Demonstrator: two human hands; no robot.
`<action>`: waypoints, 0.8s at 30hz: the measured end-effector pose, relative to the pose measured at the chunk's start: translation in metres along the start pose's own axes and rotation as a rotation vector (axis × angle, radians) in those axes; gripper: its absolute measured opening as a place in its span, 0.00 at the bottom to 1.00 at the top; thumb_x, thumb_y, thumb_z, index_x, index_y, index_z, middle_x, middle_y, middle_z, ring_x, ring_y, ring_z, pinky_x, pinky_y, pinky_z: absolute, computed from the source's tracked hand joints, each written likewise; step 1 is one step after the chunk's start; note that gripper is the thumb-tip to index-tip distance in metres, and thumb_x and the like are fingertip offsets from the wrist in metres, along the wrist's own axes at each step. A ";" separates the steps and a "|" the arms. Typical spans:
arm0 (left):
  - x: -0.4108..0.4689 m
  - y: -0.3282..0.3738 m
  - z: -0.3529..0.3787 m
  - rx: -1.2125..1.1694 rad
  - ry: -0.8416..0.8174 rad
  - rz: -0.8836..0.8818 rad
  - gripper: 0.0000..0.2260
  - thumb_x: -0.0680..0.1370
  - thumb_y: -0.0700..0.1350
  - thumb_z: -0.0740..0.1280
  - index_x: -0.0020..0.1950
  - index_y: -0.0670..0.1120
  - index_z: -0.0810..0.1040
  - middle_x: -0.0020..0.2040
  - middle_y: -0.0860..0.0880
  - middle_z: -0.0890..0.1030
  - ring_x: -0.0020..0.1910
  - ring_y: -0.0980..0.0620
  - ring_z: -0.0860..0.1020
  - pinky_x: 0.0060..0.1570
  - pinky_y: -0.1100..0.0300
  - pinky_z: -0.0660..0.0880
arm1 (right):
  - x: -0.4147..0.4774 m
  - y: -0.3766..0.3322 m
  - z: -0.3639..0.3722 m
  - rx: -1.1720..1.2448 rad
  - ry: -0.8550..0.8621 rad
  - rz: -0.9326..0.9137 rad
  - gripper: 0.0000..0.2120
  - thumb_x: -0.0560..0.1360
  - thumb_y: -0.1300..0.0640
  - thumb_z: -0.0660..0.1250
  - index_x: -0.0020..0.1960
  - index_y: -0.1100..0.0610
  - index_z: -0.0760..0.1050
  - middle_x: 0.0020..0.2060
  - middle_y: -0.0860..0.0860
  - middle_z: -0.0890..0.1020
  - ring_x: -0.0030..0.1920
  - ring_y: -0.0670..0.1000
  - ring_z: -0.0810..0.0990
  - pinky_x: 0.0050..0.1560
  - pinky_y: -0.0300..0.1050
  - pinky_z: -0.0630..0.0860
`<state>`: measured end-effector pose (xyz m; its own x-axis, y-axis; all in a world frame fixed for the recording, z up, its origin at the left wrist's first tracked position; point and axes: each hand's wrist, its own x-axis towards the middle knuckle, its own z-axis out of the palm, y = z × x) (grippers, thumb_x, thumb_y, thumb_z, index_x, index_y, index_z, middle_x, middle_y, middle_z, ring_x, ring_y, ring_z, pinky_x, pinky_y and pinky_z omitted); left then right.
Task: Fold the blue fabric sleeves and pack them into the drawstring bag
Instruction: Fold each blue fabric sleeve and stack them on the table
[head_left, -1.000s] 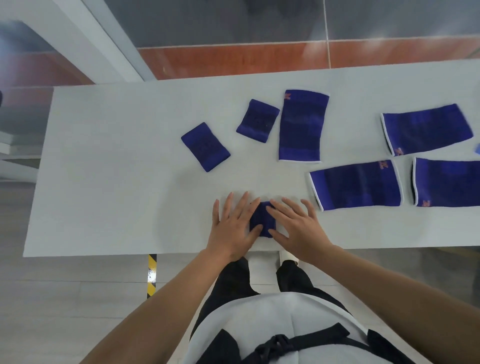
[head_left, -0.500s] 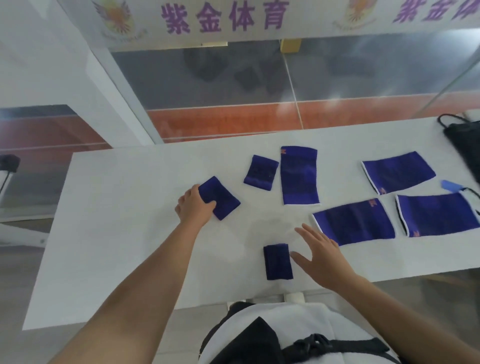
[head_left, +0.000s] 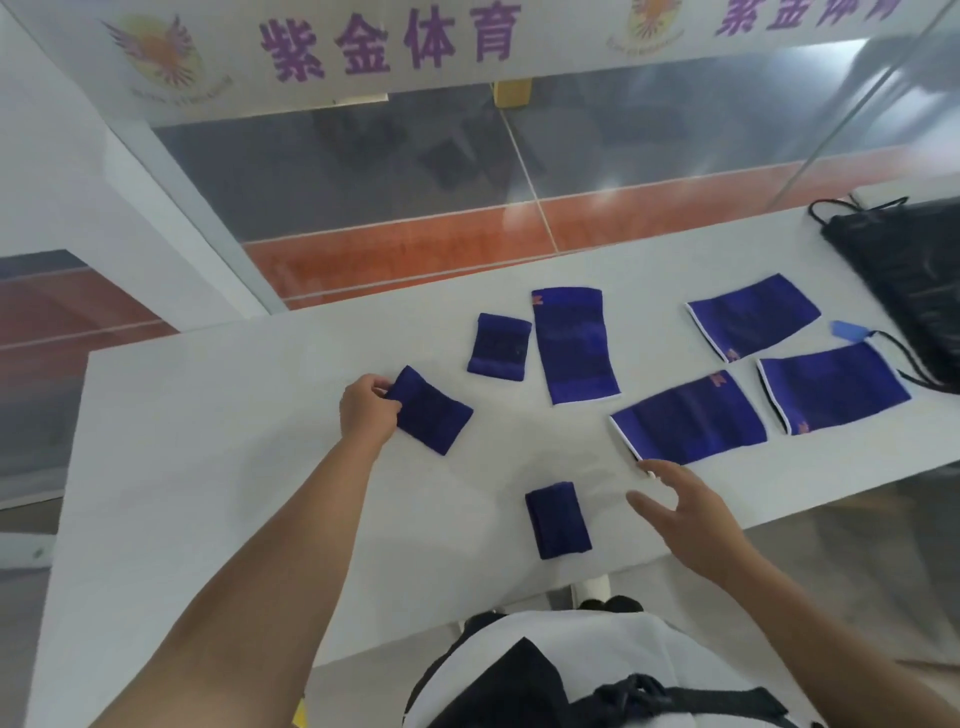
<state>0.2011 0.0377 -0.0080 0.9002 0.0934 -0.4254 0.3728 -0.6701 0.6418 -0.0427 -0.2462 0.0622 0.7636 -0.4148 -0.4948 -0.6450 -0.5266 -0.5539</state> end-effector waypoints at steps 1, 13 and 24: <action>-0.004 0.005 -0.003 -0.032 -0.018 0.020 0.13 0.75 0.32 0.68 0.58 0.40 0.78 0.57 0.42 0.81 0.47 0.47 0.77 0.43 0.57 0.71 | 0.002 -0.003 -0.005 0.029 0.016 -0.001 0.21 0.78 0.51 0.69 0.70 0.53 0.72 0.67 0.52 0.76 0.61 0.49 0.74 0.59 0.42 0.68; -0.131 0.114 -0.035 -0.308 -0.110 0.341 0.10 0.74 0.34 0.71 0.50 0.48 0.81 0.49 0.47 0.85 0.47 0.47 0.83 0.41 0.64 0.75 | 0.025 -0.083 -0.056 0.504 -0.158 -0.179 0.26 0.74 0.54 0.75 0.70 0.47 0.72 0.63 0.47 0.77 0.61 0.49 0.78 0.57 0.44 0.76; -0.209 0.189 -0.019 -0.641 -0.184 0.286 0.09 0.77 0.37 0.71 0.56 0.47 0.80 0.51 0.48 0.86 0.51 0.47 0.84 0.46 0.56 0.82 | 0.018 -0.092 -0.127 0.563 -0.225 -0.452 0.07 0.77 0.64 0.70 0.49 0.56 0.85 0.44 0.52 0.88 0.47 0.54 0.87 0.57 0.58 0.82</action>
<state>0.0875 -0.0948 0.2148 0.9507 -0.1844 -0.2492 0.2380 -0.0809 0.9679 0.0345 -0.2991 0.1890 0.9718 -0.0549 -0.2292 -0.2345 -0.1254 -0.9640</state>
